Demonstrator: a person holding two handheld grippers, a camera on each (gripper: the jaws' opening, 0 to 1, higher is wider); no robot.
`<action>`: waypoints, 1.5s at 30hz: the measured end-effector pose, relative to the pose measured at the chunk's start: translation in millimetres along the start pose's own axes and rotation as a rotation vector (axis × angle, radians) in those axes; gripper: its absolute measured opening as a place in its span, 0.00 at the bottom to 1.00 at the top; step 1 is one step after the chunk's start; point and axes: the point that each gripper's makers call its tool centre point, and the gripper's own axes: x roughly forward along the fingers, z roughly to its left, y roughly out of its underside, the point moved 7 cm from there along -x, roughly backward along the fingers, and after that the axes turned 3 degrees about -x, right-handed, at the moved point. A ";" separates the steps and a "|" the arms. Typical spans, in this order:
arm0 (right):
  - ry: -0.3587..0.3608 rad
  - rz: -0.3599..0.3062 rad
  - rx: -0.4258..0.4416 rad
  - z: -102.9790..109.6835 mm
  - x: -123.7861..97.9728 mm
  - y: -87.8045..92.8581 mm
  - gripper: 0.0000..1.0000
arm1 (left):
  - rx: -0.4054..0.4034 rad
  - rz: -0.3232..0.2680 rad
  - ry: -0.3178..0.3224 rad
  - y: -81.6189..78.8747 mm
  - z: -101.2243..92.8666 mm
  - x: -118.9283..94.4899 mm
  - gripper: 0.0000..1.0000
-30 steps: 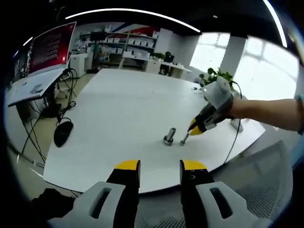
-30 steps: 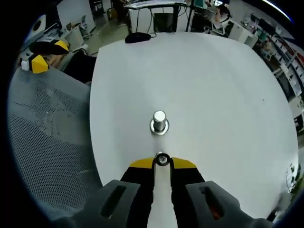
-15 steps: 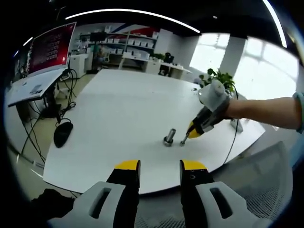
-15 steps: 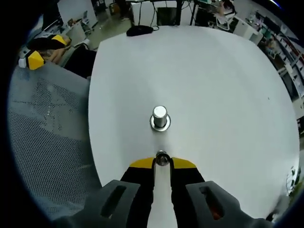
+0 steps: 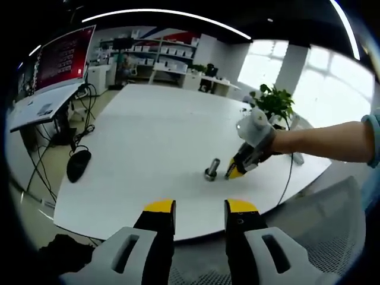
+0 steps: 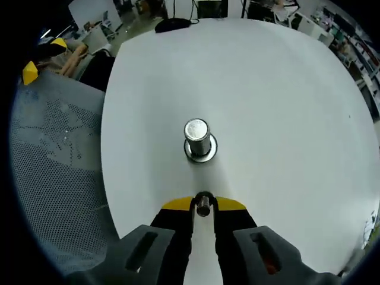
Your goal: Place the washer onto the threaded stud by aligning its center hole with the stud, sliding it down to the base, and recovering from edge contact or off-axis alignment until the washer reaches the visible bottom stop.
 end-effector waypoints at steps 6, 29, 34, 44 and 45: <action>0.013 -0.051 0.076 1.3 -20.1 3.3 0.30 | 0.002 0.006 0.006 0.4 -0.4 0.5 0.30; 0.091 -0.717 0.617 52.9 -184.2 100.5 0.30 | 0.011 0.073 0.037 6.6 -4.1 2.3 0.29; 0.138 -0.787 0.746 77.3 -197.2 127.6 0.31 | 0.018 0.071 0.028 6.3 -4.5 1.2 0.29; 0.219 -0.736 0.825 114.0 -188.4 152.8 0.32 | 0.019 0.054 0.017 5.7 -4.1 -1.3 0.28; 0.215 -0.734 0.834 117.1 -187.6 155.7 0.32 | 0.018 0.051 0.014 5.5 -3.6 -1.5 0.28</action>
